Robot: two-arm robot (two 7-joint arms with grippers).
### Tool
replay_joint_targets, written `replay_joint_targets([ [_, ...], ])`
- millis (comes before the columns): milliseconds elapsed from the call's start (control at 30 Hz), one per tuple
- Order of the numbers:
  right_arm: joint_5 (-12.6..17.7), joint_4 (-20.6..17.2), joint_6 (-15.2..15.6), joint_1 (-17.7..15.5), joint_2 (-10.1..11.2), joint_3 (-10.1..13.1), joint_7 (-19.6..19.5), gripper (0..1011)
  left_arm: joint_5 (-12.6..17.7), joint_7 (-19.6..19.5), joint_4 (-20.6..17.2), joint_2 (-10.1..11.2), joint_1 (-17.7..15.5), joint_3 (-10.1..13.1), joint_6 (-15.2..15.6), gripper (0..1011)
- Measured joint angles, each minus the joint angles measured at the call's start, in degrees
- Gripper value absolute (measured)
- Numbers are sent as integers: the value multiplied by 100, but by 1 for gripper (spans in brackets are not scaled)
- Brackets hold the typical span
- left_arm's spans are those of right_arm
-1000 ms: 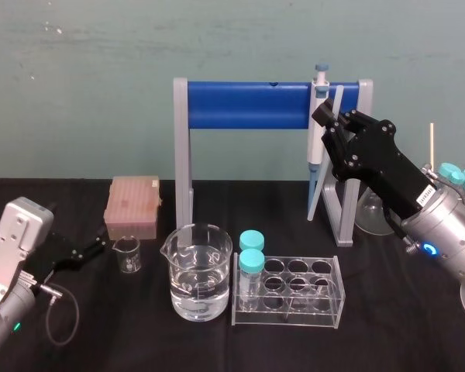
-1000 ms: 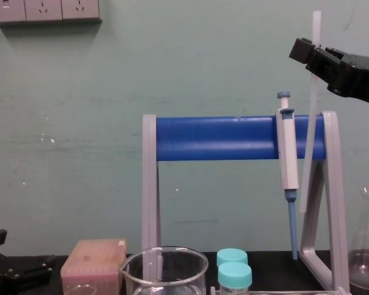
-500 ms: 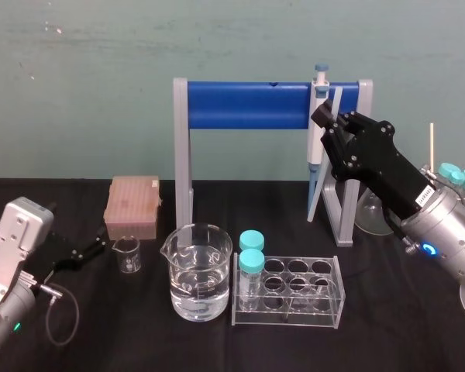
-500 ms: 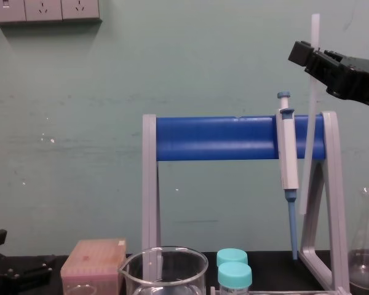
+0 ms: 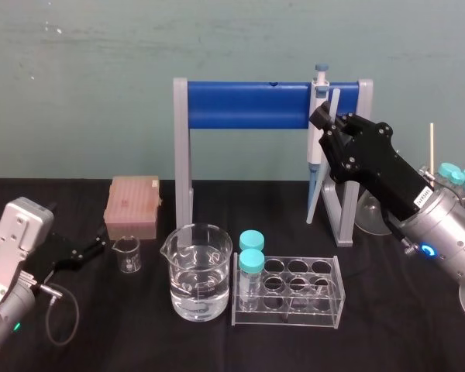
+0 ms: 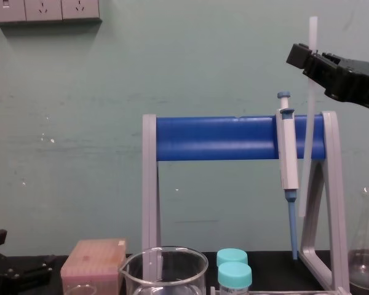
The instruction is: Pick up the stirring rod with one hand, then place it down.
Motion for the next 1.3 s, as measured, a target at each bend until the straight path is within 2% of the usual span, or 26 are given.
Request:
replay_joint_targets([
  [333, 15, 58, 85, -12, 39, -67, 62, 72, 0, 0, 0, 0, 0, 0, 0, 1000],
  [533, 5, 85, 166, -141, 134, -196, 159, 72, 0, 0, 0, 0, 0, 0, 0, 1000],
  [733, -112, 285, 175, -207, 170, -292, 157, 73, 0, 0, 0, 0, 0, 0, 0, 1000],
  [1300, -230, 946, 171, 15, -46, -509, 239, 72, 0, 0, 0, 0, 0, 0, 0, 1000],
])
